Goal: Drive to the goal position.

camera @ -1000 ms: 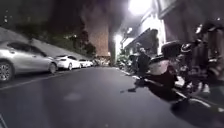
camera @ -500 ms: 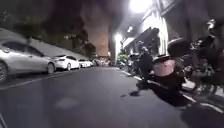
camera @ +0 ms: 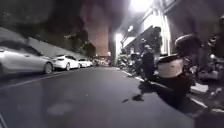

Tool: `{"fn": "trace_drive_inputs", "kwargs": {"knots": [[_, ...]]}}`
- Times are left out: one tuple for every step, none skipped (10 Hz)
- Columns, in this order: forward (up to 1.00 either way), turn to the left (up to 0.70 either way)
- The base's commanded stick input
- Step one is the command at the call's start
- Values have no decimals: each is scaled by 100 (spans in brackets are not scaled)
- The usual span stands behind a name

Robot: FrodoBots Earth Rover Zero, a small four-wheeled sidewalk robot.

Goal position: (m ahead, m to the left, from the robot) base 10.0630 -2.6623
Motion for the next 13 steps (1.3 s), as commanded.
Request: {"fn": "trace_drive_inputs", "kwargs": {"knots": [[45, 0], [45, 0], [45, 0], [45, 0], [45, 0], [45, 0], [45, 0], [45, 0], [45, 0], [45, 0], [45, 0], [45, 0], [45, 0]]}}
